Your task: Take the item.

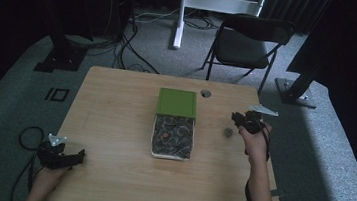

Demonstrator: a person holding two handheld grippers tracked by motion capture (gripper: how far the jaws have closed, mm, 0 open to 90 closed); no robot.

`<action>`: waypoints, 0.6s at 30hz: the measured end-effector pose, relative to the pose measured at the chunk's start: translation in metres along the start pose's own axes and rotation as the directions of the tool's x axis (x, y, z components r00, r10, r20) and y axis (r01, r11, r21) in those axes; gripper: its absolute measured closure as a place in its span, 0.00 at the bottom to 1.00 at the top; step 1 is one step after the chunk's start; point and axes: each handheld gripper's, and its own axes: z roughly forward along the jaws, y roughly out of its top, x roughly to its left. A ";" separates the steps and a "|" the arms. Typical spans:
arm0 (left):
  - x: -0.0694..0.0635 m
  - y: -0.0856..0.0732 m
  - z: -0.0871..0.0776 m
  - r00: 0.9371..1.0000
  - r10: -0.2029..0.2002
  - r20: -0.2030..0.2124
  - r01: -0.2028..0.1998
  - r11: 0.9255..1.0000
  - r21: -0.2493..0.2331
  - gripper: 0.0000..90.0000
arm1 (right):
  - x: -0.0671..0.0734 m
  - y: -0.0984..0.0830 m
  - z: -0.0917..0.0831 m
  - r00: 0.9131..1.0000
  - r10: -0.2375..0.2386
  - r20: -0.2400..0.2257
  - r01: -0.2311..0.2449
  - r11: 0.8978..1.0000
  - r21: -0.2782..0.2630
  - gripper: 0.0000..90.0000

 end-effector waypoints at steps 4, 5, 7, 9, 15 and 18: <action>0.000 0.000 0.000 1.000 0.000 0.001 0.000 1.000 0.000 0.00 | 0.002 0.001 -0.006 1.000 -0.007 0.006 0.007 1.000 -0.012 0.78; 0.000 0.000 0.000 1.000 0.000 0.000 0.000 1.000 0.000 0.00 | 0.003 0.001 -0.008 1.000 -0.008 0.007 0.008 1.000 -0.017 0.77; 0.000 0.000 0.000 1.000 0.000 0.000 0.000 1.000 0.000 0.00 | 0.003 -0.001 -0.012 1.000 -0.004 0.008 0.004 1.000 -0.026 0.76; 0.000 0.000 0.000 1.000 0.000 0.000 0.000 1.000 0.000 0.00 | 0.003 -0.002 -0.014 1.000 -0.007 0.011 0.007 1.000 -0.027 0.75; 0.000 0.000 0.000 1.000 0.000 0.000 0.000 1.000 0.000 0.00 | 0.006 -0.008 -0.027 1.000 -0.014 0.011 0.015 0.998 -0.053 0.66; 0.000 0.000 0.000 1.000 0.000 0.000 0.000 1.000 0.000 0.00 | 0.006 -0.012 -0.033 1.000 -0.023 0.018 0.024 0.997 -0.066 0.61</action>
